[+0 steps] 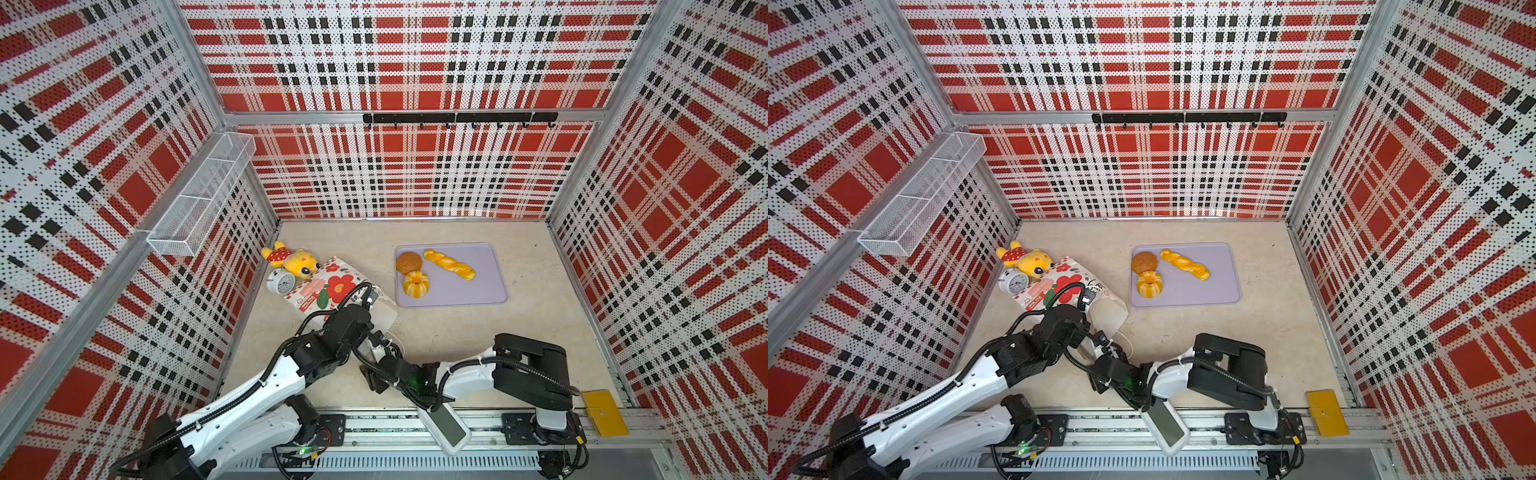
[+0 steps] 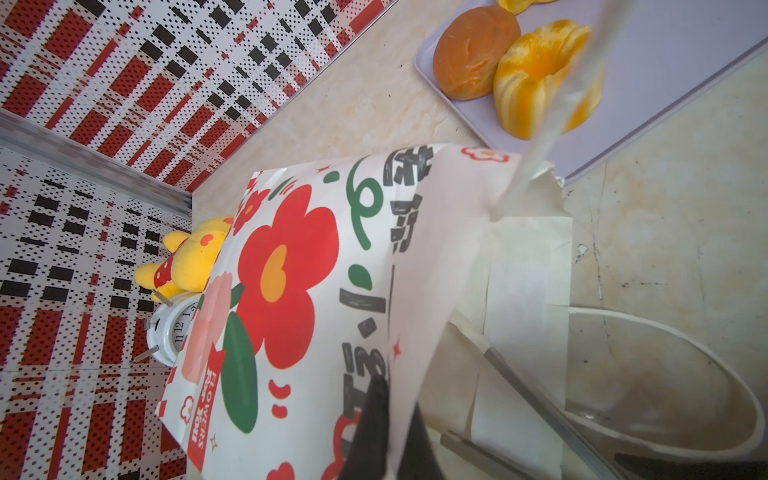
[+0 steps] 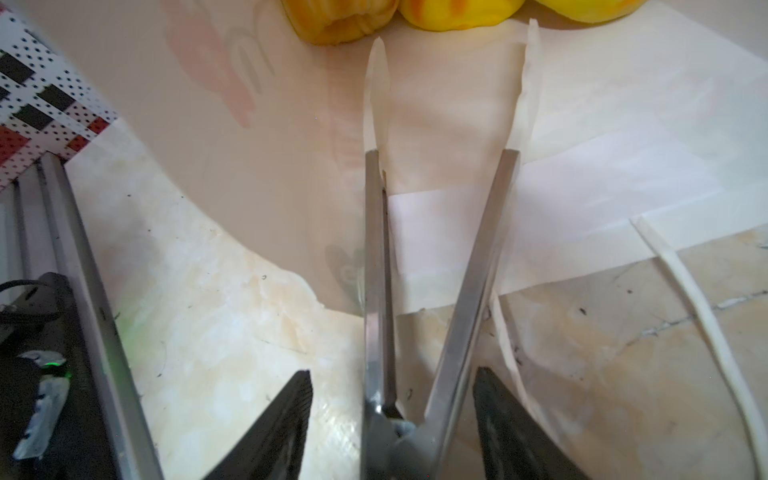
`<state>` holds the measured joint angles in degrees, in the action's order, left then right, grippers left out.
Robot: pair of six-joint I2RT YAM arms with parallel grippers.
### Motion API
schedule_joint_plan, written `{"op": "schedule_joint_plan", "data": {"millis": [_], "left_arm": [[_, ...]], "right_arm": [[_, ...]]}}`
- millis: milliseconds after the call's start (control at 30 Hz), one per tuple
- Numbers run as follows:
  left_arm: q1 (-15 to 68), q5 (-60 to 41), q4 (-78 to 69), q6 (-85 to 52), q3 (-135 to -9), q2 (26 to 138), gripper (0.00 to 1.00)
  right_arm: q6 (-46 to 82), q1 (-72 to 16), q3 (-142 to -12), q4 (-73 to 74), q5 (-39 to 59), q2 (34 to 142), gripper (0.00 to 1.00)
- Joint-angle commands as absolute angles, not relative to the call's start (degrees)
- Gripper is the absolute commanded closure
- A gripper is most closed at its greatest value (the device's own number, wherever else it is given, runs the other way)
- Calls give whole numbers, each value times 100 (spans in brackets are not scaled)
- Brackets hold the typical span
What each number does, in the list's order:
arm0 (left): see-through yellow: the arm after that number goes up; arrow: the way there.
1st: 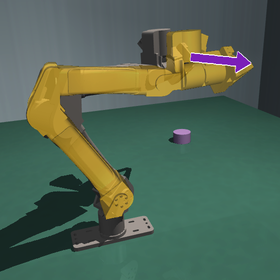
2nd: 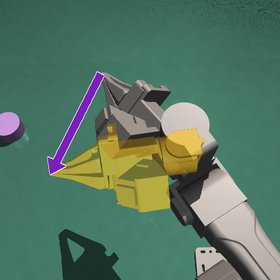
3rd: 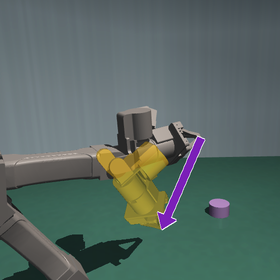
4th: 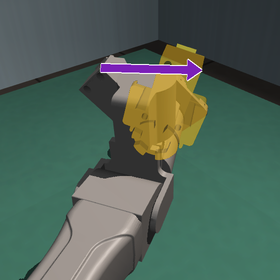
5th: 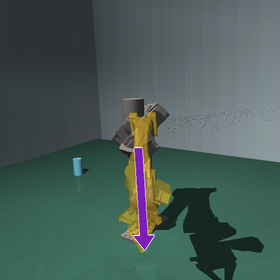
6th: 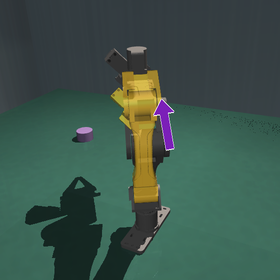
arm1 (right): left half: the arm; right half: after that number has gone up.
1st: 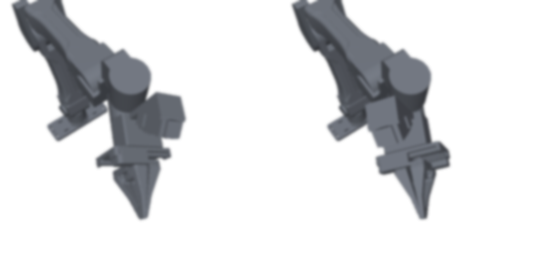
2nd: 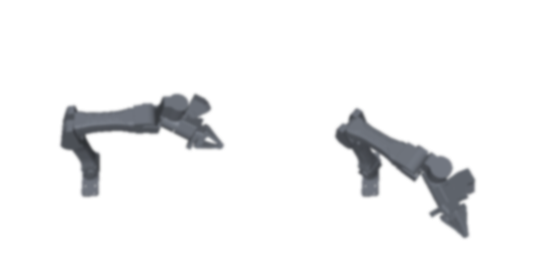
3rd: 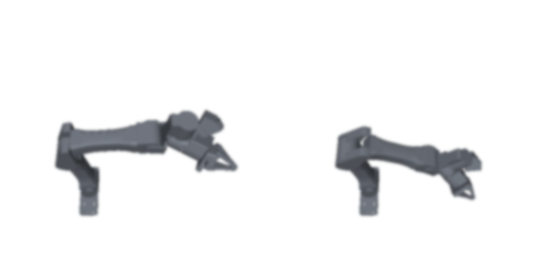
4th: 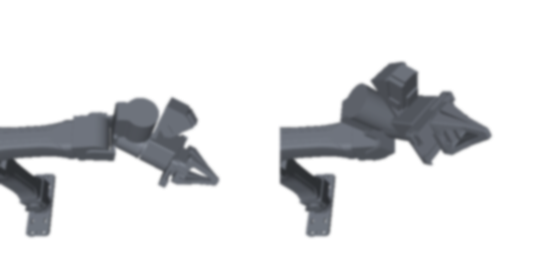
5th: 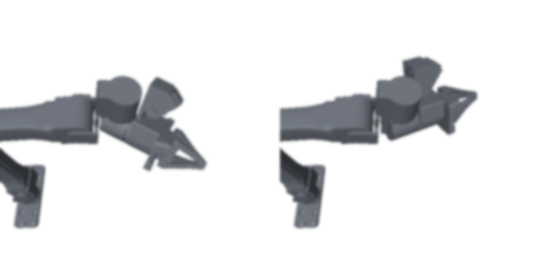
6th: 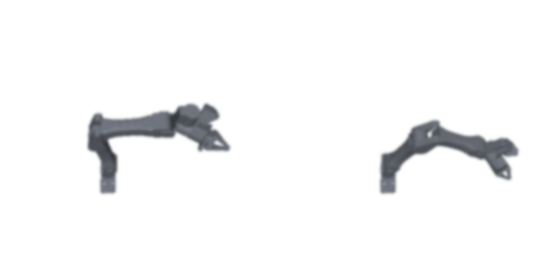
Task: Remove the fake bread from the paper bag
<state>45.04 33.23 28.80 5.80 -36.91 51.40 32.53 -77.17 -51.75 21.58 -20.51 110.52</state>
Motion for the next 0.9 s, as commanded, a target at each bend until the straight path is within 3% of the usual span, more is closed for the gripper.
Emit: {"op": "schedule_joint_plan", "data": {"millis": [0, 167, 300, 500, 867], "left_arm": [[4492, 3378, 2796, 464, -3762, 5054, 100], [4494, 3368, 2804, 476, -3753, 5013, 100], [4498, 3353, 2808, 477, -3744, 4950, 100], [4514, 3349, 2813, 479, -3726, 4944, 100], [4526, 3362, 2841, 492, -3728, 4975, 100]], "right_arm": [[3306, -7699, -5356, 1733, -2373, 11171, 42], [3600, -7563, -5299, 1445, -2499, 11070, 69], [3980, -7343, -4863, 1595, -2465, 10661, 79], [3984, -7155, -4352, 2150, -1901, 10024, 84], [4467, -6757, -4503, 2274, -491, 9784, 91]]}}
